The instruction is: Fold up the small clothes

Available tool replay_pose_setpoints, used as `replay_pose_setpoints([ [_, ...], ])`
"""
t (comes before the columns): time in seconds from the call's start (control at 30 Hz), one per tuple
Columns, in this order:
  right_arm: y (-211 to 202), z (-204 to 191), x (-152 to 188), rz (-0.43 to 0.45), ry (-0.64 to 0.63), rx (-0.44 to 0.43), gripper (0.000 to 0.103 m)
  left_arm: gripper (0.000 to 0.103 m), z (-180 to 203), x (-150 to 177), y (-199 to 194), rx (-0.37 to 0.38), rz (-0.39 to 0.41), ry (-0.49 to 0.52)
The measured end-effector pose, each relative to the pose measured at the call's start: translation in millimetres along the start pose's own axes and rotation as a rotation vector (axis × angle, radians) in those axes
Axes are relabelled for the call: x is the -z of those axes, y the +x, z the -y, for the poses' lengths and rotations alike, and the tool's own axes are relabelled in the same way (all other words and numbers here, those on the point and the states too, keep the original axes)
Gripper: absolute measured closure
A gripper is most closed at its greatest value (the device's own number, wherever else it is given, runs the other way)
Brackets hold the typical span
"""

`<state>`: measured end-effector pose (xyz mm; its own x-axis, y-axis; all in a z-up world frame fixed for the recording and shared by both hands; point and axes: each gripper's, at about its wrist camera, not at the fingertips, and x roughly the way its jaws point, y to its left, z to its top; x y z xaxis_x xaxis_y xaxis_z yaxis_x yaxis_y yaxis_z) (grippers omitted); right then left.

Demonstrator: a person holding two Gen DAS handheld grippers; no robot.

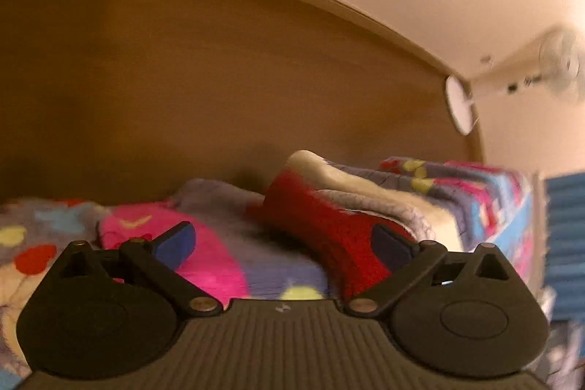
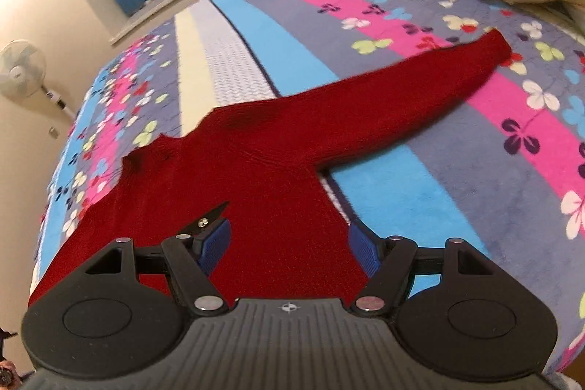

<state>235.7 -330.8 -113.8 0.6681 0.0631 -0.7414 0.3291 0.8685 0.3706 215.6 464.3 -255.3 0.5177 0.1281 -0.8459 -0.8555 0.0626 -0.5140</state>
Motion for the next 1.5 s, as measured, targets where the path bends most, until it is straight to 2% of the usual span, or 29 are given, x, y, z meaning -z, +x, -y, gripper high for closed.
replay_pose_setpoints([
  [0.03,-4,-2,1,0.005,-0.014,0.003,0.03,0.001,-2,1,-3,0.007,0.0,0.01],
  [0.1,-7,-6,4,0.002,-0.028,0.018,0.03,0.0,4,4,-6,0.004,-0.012,0.093],
  [0.2,-9,-14,12,-0.018,-0.038,0.039,0.03,0.0,27,24,-10,-0.02,-0.029,0.284],
  [0.33,-14,-37,29,-0.054,-0.101,0.022,0.03,0.0,63,67,-23,-0.04,0.03,0.619],
  [0.43,-19,-55,44,-0.072,-0.171,0.004,0.03,0.0,80,92,-21,-0.021,0.005,0.758],
  [0.53,-23,-67,56,-0.087,-0.225,-0.004,0.03,0.0,83,103,-11,0.007,-0.037,0.745],
  [0.67,-25,-77,63,-0.103,-0.249,-0.008,0.03,0.0,81,107,4,-0.037,-0.031,0.746],
  [0.8,-24,-80,65,-0.119,-0.264,-0.003,0.03,0.0,83,110,15,-0.065,0.019,0.791],
  [1.0,-19,-86,65,-0.141,-0.286,0.032,0.03,0.0,85,106,26,-0.073,0.069,0.768],
  [1.13,-17,-95,68,-0.147,-0.308,0.039,0.03,0.0,82,101,27,-0.05,0.108,0.716],
  [1.27,-15,-105,73,-0.16,-0.329,0.032,0.029,0.001,79,85,22,-0.005,0.067,0.615],
  [1.33,-14,-109,76,-0.164,-0.347,0.027,0.029,0.018,80,73,17,-0.023,0.055,0.554],
  [1.4,-15,-113,78,-0.156,-0.36,0.018,0.029,0.074,81,61,8,-0.054,0.08,0.482],
  [1.47,-15,-114,79,-0.152,-0.365,0.008,0.029,0.083,77,47,3,-0.031,0.06,0.363],
  [1.5,-15,-114,79,-0.153,-0.362,0.002,0.029,0.088,78,44,1,-0.023,0.053,0.339],
])
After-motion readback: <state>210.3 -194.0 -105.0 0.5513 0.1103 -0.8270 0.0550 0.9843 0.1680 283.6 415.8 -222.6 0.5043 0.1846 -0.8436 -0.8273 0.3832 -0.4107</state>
